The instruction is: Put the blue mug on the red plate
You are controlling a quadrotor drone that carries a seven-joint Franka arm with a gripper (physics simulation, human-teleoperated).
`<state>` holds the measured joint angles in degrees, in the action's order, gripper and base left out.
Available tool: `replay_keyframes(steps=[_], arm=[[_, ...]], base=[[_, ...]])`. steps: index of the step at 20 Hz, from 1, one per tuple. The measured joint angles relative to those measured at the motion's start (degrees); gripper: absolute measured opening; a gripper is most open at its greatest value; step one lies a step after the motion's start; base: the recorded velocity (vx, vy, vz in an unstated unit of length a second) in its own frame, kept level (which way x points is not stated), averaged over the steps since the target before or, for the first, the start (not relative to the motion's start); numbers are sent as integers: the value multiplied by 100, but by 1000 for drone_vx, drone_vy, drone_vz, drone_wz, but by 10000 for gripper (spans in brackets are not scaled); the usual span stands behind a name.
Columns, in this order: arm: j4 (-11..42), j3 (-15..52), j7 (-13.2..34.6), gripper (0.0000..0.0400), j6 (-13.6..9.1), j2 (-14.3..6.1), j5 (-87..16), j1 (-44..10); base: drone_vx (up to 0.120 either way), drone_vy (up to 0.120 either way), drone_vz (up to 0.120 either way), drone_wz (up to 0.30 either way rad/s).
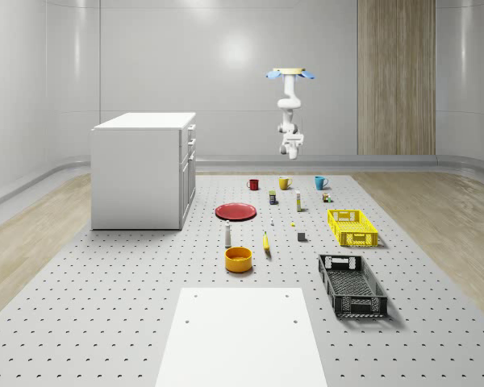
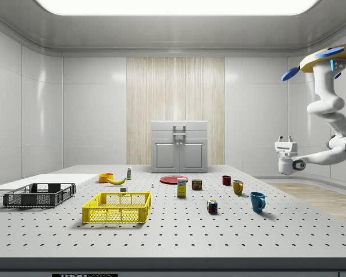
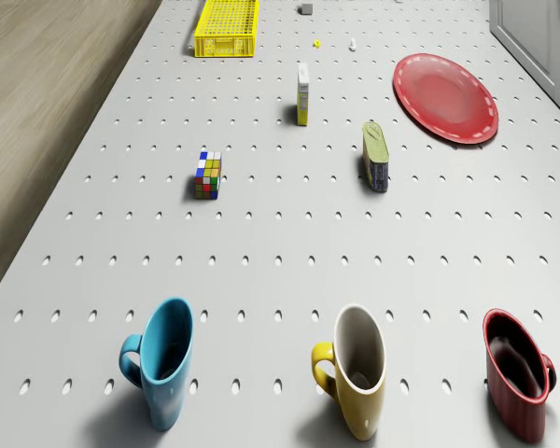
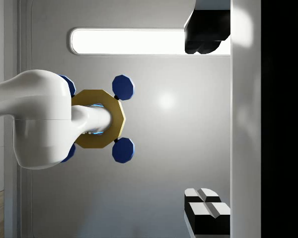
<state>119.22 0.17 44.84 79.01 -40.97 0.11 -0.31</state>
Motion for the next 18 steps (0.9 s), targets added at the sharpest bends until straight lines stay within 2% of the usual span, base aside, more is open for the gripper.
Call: replay_keyframes(steps=[6,18], arm=[[-181,4,-3,400,-89,65,2,-6],[-213,10,-6,400,-76,57,3,-15]], base=[[120,107,0,0],[120,0,0,0]])
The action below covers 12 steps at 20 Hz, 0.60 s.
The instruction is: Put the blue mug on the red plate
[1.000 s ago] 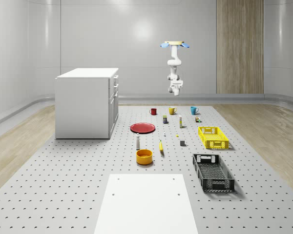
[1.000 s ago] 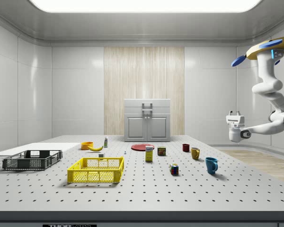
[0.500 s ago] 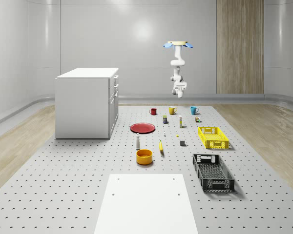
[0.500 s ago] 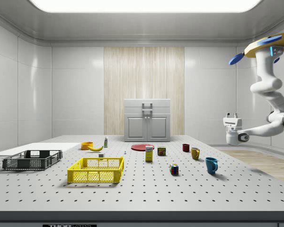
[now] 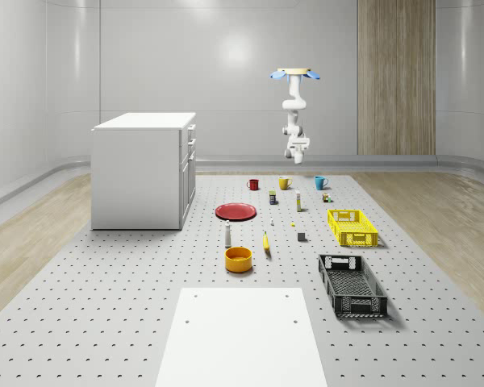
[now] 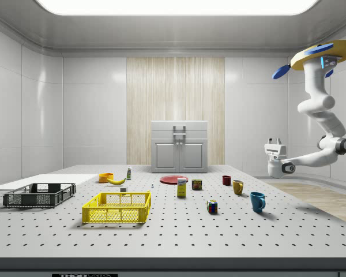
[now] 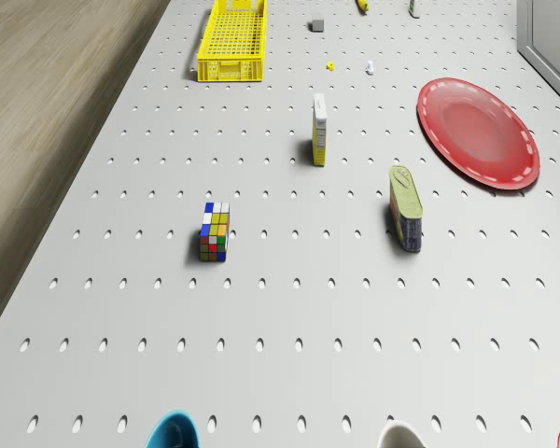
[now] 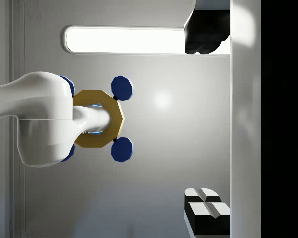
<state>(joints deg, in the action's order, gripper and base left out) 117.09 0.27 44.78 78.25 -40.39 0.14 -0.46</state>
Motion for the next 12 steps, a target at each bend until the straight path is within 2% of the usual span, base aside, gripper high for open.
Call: replay_keyframes(steps=[3,4,12], arm=[[7,2,-1,400,12,-8,-1,-2],[9,3,-1,400,16,-11,-2,-3],[31,18,0,400,50,-34,-19,-10]], base=[[120,0,0,0],[0,40,0,0],[0,120,0,0]])
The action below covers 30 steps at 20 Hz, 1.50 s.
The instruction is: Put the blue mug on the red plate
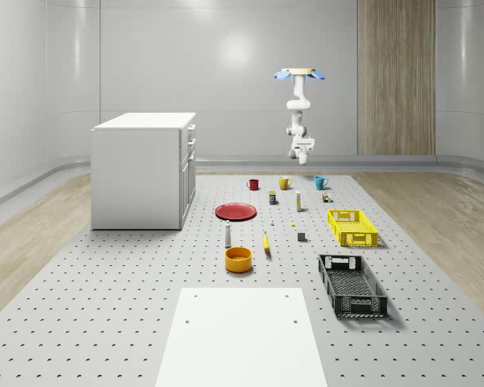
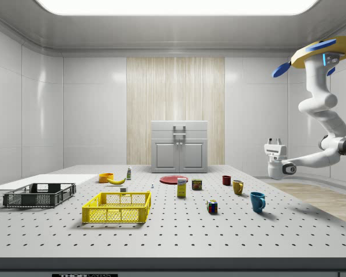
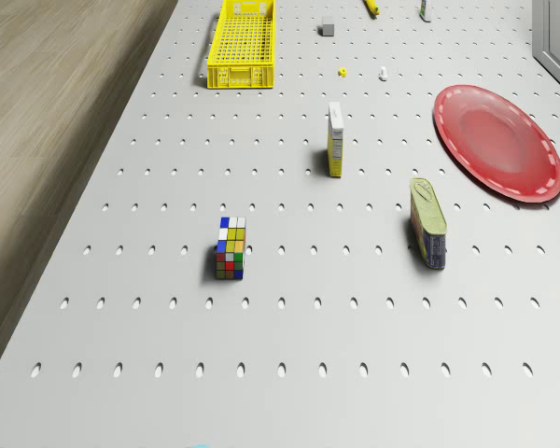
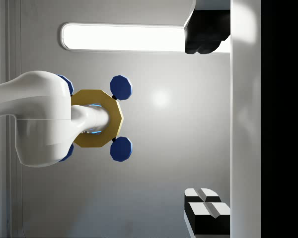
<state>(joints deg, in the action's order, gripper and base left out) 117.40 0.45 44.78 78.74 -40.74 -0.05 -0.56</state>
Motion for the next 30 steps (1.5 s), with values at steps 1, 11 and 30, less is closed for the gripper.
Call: replay_keyframes(steps=[1,11,30], arm=[[3,3,0,400,4,-3,-4,-1],[34,97,16,400,48,-34,-133,-31],[924,2488,553,400,237,-277,-3600,-821]], base=[[0,120,0,0],[0,120,0,0],[0,8,-91,0]])
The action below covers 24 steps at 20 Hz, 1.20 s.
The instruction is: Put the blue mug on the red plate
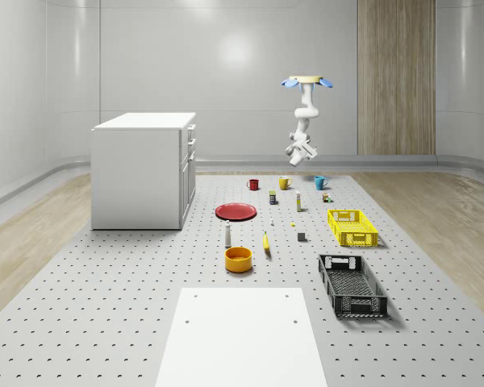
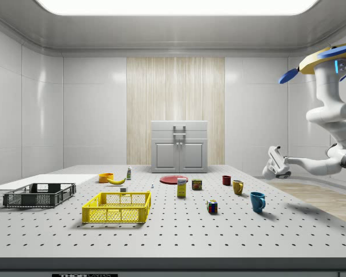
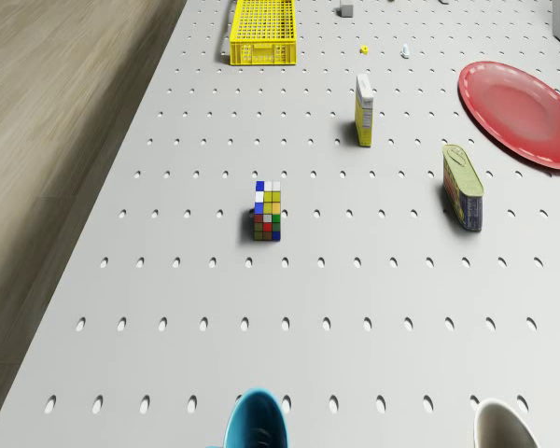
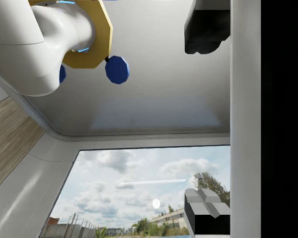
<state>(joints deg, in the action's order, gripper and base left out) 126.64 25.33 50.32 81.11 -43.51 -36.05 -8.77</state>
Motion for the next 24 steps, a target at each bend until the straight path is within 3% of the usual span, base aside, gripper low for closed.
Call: replay_keyframes(steps=[6,11,17,24], arm=[[2028,2142,1073,400,7,-450,-3732,-1135],[3353,3417,2321,400,-556,-841,-6250,-2642],[3831,4181,3284,400,-1211,-1239,-7456,-4061],[3923,4531,3760,400,-1433,-1574,-7749,-4777]], base=[[0,0,-120,0],[0,0,-120,0],[113,0,-120,0],[120,0,-120,0]])
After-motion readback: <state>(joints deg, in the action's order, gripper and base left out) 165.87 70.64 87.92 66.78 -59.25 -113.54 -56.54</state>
